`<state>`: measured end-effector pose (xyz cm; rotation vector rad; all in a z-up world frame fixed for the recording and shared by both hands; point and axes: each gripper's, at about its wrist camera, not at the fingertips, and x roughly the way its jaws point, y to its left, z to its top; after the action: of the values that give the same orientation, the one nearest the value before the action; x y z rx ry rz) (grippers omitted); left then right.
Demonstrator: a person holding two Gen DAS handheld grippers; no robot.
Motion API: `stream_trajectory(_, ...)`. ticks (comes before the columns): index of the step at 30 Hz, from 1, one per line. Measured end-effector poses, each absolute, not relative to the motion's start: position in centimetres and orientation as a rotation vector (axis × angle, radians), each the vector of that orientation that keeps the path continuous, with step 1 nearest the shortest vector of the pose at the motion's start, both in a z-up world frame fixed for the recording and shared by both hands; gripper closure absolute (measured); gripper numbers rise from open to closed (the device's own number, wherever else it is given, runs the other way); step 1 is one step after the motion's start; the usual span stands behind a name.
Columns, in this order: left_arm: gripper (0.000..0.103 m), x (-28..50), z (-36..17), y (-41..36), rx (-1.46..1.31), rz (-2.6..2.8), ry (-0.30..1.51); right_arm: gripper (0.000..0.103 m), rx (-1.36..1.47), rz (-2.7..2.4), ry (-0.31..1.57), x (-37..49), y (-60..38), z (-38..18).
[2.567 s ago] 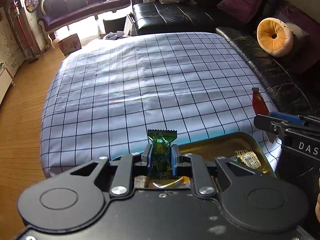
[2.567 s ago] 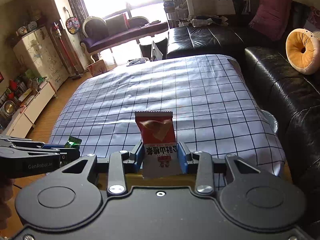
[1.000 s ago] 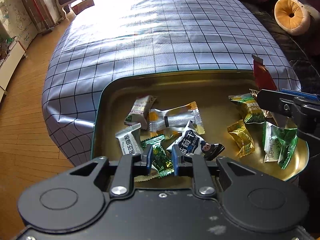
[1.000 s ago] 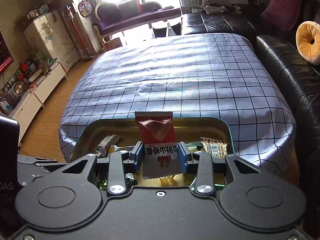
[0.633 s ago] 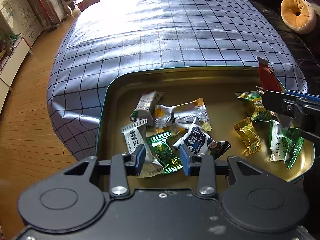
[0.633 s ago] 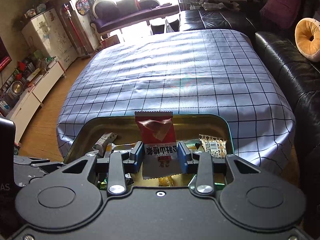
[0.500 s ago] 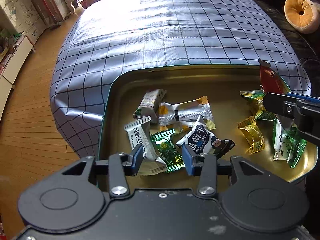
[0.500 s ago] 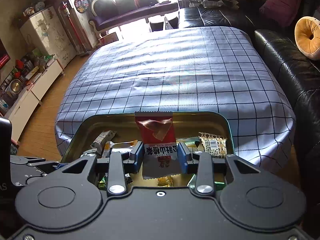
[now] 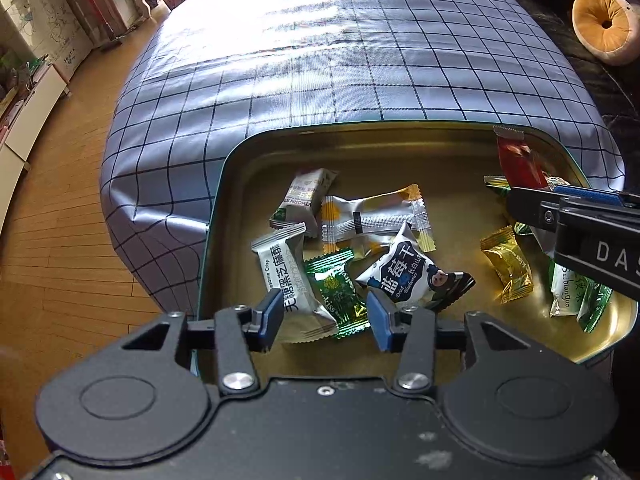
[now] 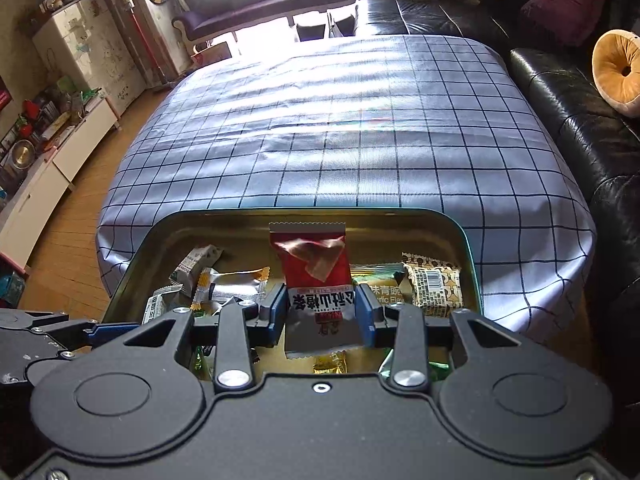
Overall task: Organize snacks
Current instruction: 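Lower the red packet into the tray and open the right tool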
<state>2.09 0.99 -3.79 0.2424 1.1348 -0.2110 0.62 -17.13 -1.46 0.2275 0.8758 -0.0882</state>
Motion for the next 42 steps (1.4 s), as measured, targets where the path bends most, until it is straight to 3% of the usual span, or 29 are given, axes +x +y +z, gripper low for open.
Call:
stream_trajectory(20,0.055,2.2,-4.0,1.0,0.233,-0.201,1.136,0.057,0.218,-0.089,0.87,2.6,-16.8,-1.6)
stream_trajectory(42,0.055,-0.5,-2.5,1.9,0.216,-0.189,1.072,0.057,0.102,-0.164,0.722,-2.6,-14.9,0.7)
